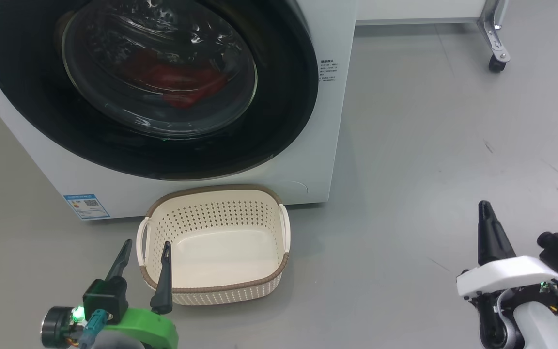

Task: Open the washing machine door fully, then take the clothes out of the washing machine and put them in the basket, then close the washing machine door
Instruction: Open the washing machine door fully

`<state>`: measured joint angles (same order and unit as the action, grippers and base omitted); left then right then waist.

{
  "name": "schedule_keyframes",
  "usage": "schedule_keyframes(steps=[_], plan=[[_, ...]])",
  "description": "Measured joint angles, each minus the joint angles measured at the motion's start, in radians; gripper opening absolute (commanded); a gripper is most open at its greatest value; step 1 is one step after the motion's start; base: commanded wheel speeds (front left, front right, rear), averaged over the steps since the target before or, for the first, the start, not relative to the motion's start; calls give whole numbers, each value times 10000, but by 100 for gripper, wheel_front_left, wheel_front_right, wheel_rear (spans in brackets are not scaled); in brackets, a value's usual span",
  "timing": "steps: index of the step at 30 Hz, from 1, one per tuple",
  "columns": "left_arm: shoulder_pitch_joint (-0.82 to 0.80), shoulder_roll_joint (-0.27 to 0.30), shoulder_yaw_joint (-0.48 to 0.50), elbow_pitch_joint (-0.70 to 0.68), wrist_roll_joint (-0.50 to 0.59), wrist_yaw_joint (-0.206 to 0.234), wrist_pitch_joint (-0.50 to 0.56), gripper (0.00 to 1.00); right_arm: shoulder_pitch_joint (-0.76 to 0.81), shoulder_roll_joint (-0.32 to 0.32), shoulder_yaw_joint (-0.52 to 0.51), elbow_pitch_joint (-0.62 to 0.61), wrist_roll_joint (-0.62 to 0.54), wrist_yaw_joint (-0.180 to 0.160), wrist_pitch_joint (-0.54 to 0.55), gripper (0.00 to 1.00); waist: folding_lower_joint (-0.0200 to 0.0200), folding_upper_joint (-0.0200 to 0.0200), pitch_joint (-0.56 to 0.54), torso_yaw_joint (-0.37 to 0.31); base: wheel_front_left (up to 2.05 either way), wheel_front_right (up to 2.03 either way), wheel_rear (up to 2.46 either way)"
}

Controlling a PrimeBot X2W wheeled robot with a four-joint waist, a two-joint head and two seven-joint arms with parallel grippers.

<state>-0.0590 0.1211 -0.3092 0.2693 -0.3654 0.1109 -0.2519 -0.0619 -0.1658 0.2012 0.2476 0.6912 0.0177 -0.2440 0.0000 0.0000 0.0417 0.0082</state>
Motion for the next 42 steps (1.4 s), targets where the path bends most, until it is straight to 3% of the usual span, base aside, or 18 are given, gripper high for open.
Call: schedule_keyframes(steps=[8, 16, 24, 33, 42], plan=[[-296, -48, -82, -138, 238, 2, 0, 100, -678, 623, -1049, -81, 2387, 623, 267, 0, 0, 0, 433, 74, 0, 0, 0], [-712, -176, -167, -410, 345, 2, 0, 100, -1692, 821, -1779, 96, 4778, 779, 1444, 0, 0, 0, 989, 245, 0, 0, 0], [-1133, -305, -217, -679, 506, 31, -2, 100, -3104, 777, -2332, 267, 6427, 775, 2746, 0, 0, 0, 1653, 483, 0, 0, 0], [-1581, -476, -268, -915, 546, 31, -2, 100, -4803, 449, -2817, 573, 7716, 240, 4088, 0, 0, 0, 2517, 846, 0, 0, 0], [-2034, -677, -374, -1137, 606, 31, -2, 100, -6528, -219, -2884, 742, 8128, -357, 5214, 0, 0, 0, 3406, 1298, 0, 0, 0]])
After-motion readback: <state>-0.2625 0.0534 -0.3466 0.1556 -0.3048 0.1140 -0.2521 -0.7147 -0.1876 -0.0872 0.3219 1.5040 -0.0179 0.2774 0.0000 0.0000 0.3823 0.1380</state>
